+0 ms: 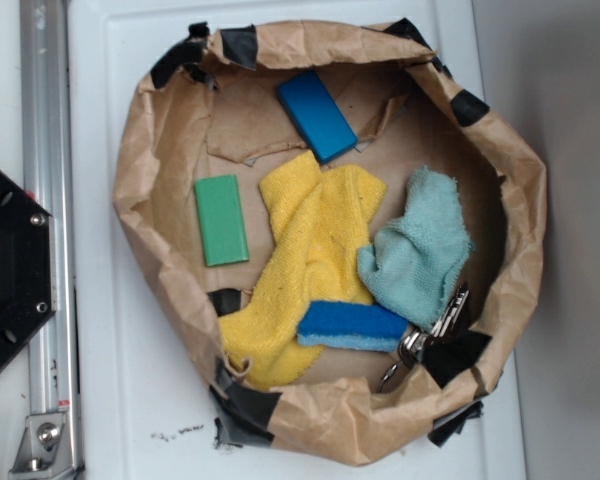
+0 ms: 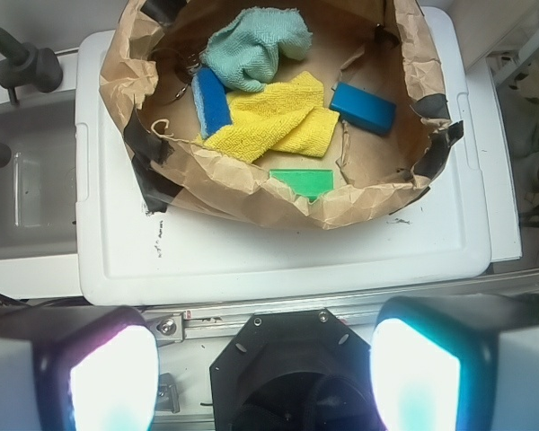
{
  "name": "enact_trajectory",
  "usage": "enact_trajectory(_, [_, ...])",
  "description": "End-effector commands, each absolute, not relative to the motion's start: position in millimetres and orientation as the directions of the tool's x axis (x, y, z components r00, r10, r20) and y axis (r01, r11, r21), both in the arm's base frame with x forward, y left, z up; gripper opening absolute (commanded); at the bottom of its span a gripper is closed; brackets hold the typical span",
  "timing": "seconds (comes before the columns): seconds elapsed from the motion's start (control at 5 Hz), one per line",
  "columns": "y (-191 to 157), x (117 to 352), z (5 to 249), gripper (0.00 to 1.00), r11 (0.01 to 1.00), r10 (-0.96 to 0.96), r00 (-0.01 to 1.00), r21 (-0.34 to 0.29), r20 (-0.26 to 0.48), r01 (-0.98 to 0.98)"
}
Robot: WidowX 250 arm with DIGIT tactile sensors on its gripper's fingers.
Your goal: Grab the blue block.
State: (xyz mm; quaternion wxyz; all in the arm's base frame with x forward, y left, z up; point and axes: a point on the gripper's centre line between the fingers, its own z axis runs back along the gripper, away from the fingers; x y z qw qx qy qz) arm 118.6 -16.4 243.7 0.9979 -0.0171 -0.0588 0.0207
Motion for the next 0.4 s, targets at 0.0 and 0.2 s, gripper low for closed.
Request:
enact_trajectory(0.0, [-16.4,118.6,243.7,1.0,0.999,0.043,0.992,-0.037,0.117,-0.039])
enact_trajectory(0.2, [-1.6,168.6,221.9,1.0,0.995,-0.095,0.982,0.009,0.166,0.095])
